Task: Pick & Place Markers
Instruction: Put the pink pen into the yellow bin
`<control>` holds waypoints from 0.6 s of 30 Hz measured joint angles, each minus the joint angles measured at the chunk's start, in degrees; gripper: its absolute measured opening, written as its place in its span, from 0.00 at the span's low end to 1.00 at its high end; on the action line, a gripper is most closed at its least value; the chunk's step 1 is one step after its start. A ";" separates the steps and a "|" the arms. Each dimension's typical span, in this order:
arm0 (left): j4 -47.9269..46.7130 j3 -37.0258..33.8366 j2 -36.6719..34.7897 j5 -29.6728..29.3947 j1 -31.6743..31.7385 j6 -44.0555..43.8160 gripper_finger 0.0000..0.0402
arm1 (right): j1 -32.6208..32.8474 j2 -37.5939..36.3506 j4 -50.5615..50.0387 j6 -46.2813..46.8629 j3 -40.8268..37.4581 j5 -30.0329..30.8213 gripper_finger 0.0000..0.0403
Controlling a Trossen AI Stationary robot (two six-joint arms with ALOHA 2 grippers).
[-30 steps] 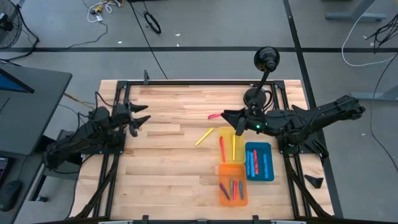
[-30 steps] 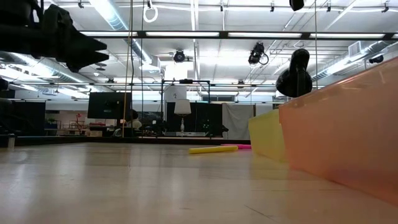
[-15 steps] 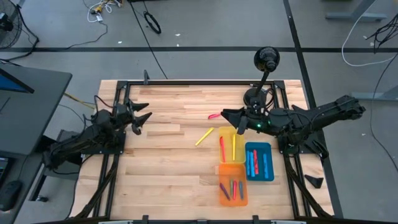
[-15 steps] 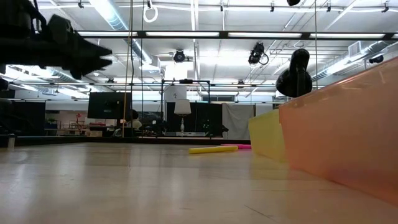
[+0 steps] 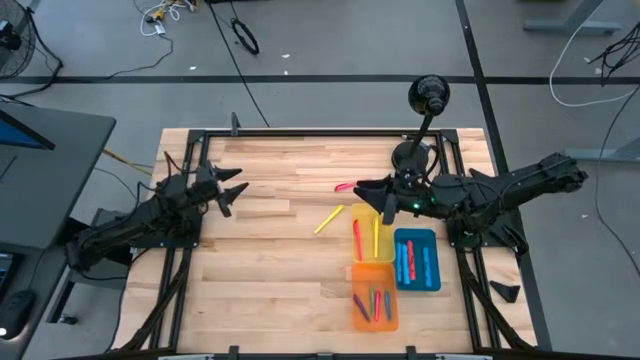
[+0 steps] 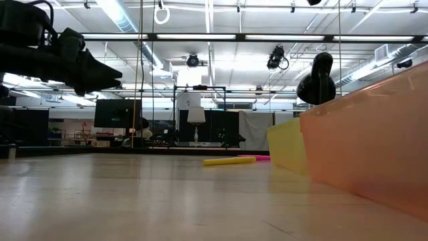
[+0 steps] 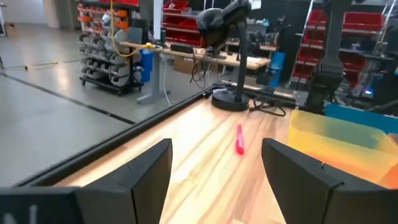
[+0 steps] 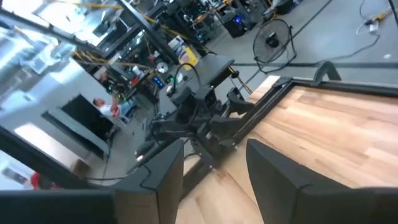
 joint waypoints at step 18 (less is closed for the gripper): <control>1.45 -0.15 -0.04 -0.35 0.00 0.00 0.63 | -3.55 0.00 -6.01 -22.65 0.00 -3.79 0.44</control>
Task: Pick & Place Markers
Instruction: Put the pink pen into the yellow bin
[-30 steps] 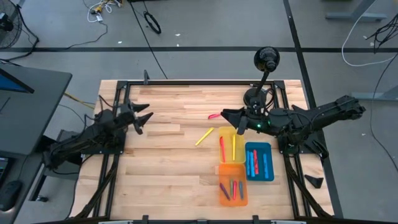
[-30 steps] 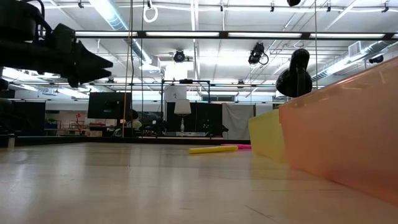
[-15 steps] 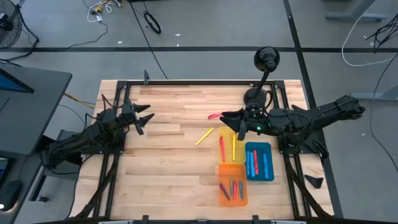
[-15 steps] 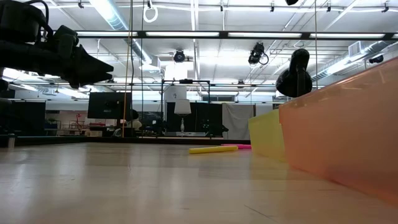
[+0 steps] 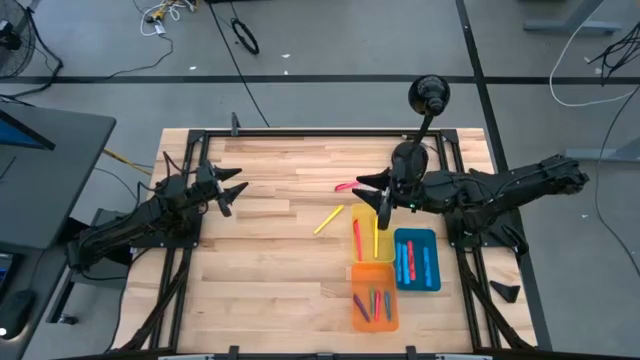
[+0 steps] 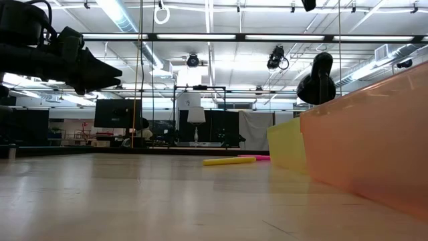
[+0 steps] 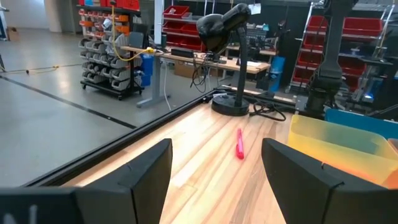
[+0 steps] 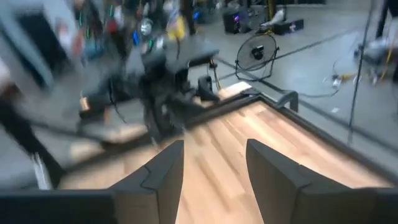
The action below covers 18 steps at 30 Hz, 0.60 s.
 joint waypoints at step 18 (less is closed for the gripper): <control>0.22 0.00 0.02 0.00 0.00 0.00 0.63 | -10.75 3.96 -38.53 -31.06 8.26 -25.26 0.44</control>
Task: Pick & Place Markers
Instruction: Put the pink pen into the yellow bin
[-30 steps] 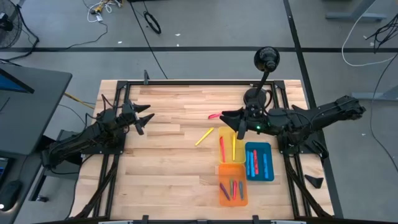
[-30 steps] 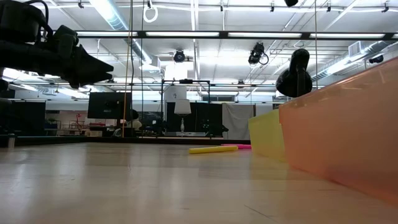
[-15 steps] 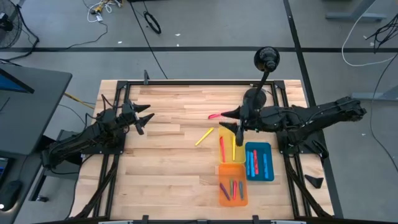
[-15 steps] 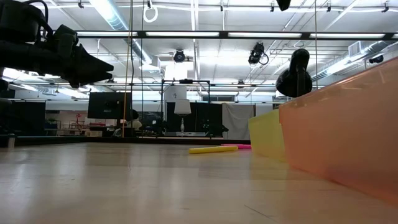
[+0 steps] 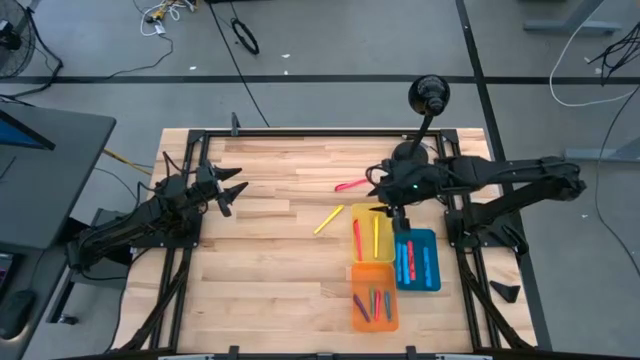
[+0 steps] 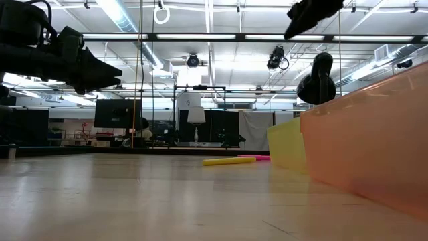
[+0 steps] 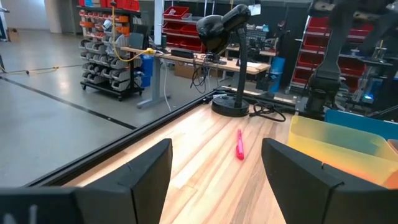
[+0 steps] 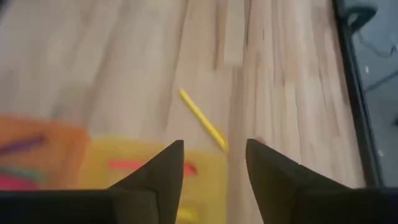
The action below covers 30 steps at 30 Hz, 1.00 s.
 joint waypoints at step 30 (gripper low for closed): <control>-0.02 0.02 -0.01 0.00 0.00 0.00 0.63 | -19.81 25.07 -25.55 -28.00 19.41 0.54 0.56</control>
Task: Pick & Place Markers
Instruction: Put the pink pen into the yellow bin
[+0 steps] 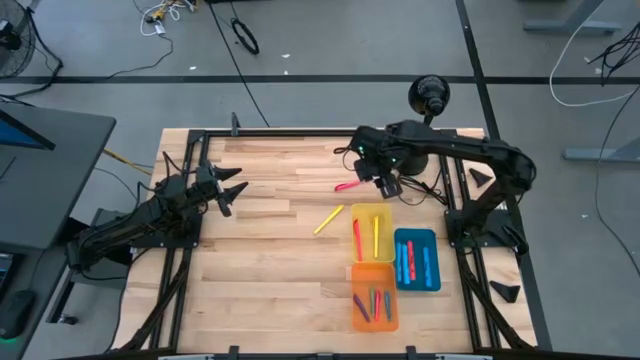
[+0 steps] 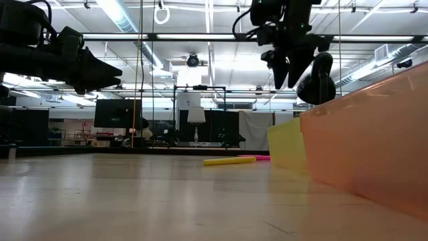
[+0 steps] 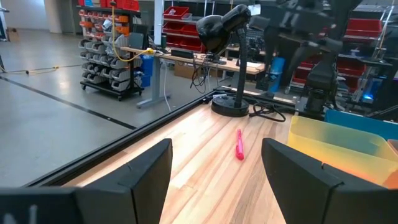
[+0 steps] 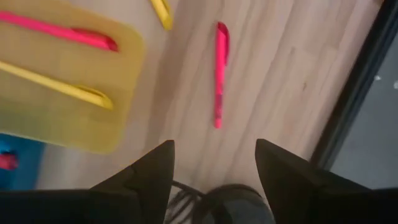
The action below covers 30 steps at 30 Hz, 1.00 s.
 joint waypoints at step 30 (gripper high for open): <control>-0.02 0.07 -0.01 0.02 -0.02 0.00 0.63 | -13.15 5.20 9.15 -10.70 -0.78 -1.87 0.56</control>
